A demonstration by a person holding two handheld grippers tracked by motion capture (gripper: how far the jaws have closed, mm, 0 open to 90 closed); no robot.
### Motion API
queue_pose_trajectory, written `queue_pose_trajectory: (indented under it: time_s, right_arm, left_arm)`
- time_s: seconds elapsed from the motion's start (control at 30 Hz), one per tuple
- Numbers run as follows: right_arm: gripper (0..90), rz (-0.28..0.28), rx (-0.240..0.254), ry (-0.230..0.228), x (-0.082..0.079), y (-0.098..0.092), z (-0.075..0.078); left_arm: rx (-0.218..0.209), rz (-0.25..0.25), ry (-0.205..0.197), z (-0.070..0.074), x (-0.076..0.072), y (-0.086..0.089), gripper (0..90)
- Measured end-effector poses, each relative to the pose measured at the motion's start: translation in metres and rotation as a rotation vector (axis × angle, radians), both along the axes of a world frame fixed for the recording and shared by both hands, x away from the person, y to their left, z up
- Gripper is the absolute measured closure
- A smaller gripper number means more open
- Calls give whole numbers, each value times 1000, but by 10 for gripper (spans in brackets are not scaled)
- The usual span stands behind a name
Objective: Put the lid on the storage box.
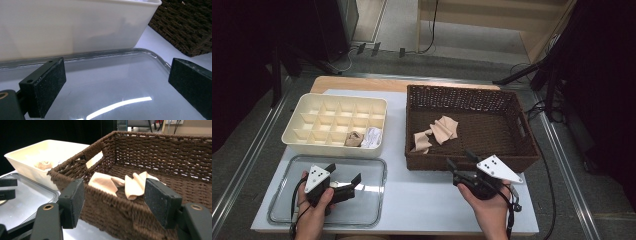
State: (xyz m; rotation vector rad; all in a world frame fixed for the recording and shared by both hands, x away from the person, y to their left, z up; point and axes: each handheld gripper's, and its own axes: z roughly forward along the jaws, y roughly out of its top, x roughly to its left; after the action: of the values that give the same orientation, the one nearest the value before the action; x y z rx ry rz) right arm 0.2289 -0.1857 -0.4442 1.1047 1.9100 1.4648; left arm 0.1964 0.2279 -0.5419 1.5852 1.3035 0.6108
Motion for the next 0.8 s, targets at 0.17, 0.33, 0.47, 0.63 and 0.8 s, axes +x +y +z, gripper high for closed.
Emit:
queue_pose_trajectory:
  time_s: [0.17, 0.33, 0.47, 0.63, 0.8]
  right_arm:
    - [358, 12, -10, 12, 13, 9, 3]
    - [381, 14, -32, 25, 29, 19, 5]
    - [448, 19, -59, 57, 46, 32, 8]
    - [504, 30, -63, 106, 60, 45, 11]
    - [554, 26, -82, 139, 71, 55, 13]
  left_arm:
    - [19, -3, 0, -1, 0, -2, 16]
    - [22, -5, 1, -1, -1, -3, 16]
    - [22, -7, 3, -2, -1, -3, 16]
    - [21, -9, 4, -2, -1, -3, 16]
    - [23, -8, 6, -2, -1, -3, 16]
